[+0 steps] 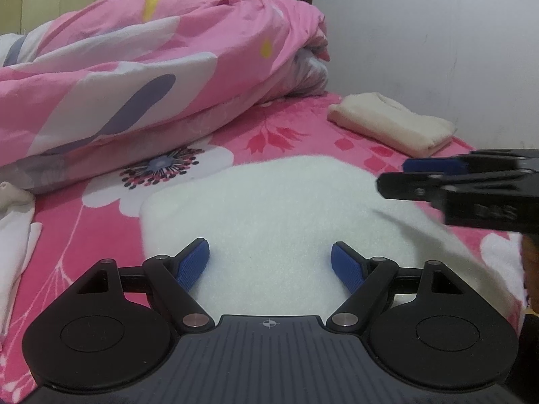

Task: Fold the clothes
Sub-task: 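Bring both open grippers to the edge of the folded white fleece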

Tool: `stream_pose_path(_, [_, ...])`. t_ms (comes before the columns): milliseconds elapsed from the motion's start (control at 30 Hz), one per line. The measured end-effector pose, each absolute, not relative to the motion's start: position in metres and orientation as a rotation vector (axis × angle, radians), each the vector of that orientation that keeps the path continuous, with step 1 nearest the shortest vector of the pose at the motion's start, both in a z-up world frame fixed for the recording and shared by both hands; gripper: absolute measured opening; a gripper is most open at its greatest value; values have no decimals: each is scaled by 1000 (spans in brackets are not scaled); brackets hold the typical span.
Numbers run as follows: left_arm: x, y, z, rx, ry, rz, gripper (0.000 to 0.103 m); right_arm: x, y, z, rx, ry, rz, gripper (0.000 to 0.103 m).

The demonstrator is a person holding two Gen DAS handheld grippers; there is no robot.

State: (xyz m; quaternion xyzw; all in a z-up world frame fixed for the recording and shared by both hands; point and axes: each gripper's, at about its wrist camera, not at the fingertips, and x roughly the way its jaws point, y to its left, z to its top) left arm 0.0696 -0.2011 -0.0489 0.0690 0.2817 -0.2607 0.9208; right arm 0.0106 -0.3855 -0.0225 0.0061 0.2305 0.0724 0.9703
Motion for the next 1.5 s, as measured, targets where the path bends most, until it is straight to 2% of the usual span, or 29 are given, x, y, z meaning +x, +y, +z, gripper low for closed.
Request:
stream_pose_path(100, [70,-202,-48,148,589,-532,81,-1,-377,-24,-36,466,175,44])
stream_pose_path(233, [68,-206,-48,172,594,-522,82,-1,-371,-54,-90,494,164,44])
stream_pose_path(633, [68,-213,-43,197,636,-476,86,-9,-370,-61,-69,448,135,46])
stream_pose_path(733, [68,-215,-42,198,648,-460,91,-11,-371,-63,-64,437,133,46])
stream_pose_path(800, [67,-214,-41,195,662,-441,103,-12,-371,-64,-57,426,130,46])
stream_pose_path(1133, [40,-195,-31,145,658,-350,103,-20,-376,-72,-1,367,126,46])
stream_pose_path(1367, [21,-193,-45,128,607,-298,103,-22,-378,-75,23,342,128,46])
stream_pose_path(1500, [36,-178,-52,-21,698,-331,103,-22,-379,-75,24,342,128,46])
